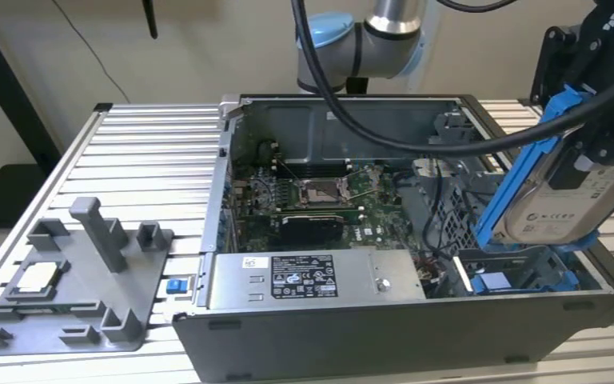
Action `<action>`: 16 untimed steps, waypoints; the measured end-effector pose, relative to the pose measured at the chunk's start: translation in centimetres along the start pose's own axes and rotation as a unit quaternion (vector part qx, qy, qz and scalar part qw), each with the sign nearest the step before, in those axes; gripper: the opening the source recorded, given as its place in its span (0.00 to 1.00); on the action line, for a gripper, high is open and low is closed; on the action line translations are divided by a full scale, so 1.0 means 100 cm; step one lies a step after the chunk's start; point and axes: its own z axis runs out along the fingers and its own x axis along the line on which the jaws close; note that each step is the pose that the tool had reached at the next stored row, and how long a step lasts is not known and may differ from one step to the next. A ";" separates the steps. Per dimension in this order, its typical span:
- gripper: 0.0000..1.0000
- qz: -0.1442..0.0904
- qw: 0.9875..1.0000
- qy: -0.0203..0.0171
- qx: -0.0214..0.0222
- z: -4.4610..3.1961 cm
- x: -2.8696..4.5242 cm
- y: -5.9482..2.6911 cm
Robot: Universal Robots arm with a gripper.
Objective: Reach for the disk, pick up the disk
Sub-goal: 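Pick up the disk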
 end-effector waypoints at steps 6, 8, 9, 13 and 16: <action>0.00 0.000 1.000 0.000 0.000 0.0078 0.0024 -0.0028; 0.00 -0.003 1.000 0.000 0.000 0.0078 0.0024 -0.0028; 0.00 -0.007 1.000 0.000 0.000 0.0079 0.0024 -0.0028; 0.00 -0.026 1.000 -0.003 0.000 0.0081 0.0023 -0.0028; 0.00 -0.026 1.000 -0.008 0.000 0.0081 0.0023 -0.0028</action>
